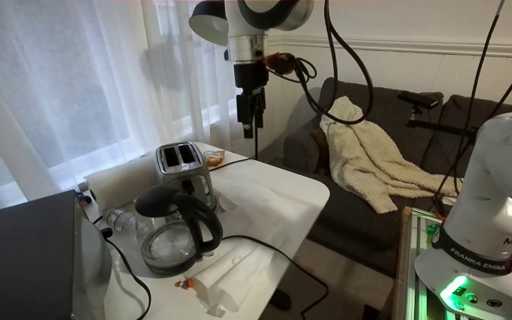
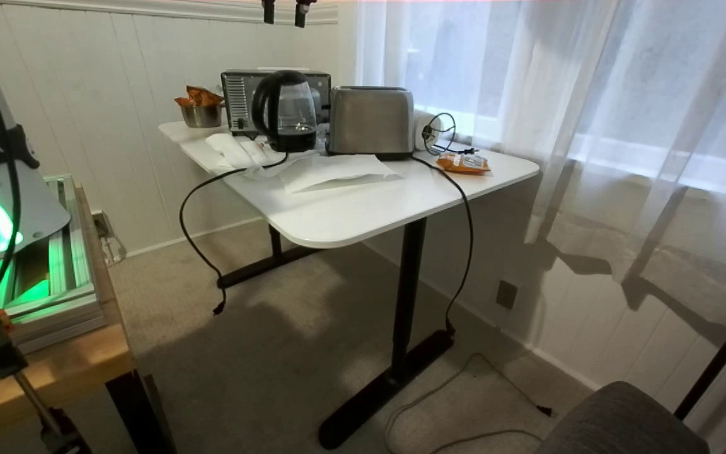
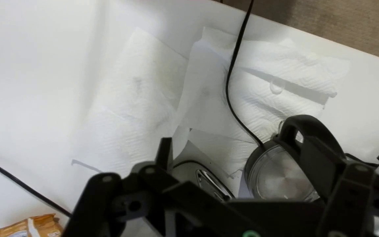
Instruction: Turn the kettle to the right
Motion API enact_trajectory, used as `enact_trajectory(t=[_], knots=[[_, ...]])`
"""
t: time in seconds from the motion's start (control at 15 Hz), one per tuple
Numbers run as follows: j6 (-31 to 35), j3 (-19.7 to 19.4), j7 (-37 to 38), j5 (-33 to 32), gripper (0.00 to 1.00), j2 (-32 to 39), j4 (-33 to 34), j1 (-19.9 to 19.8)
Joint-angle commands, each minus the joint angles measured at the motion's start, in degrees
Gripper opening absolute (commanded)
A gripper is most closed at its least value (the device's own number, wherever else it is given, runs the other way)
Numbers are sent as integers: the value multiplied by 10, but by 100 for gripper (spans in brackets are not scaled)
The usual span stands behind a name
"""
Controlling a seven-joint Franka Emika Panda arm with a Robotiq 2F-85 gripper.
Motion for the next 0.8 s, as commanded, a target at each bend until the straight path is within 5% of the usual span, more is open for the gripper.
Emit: enact_trajectory(t=[0.0,0.33,0.73], knots=[[-26,-22,2,-3,100,-24,0,-17],[-58,-68,-37,24,100,-16,25,-52],[-43,-68,-32,10,100,-15,17,-52]])
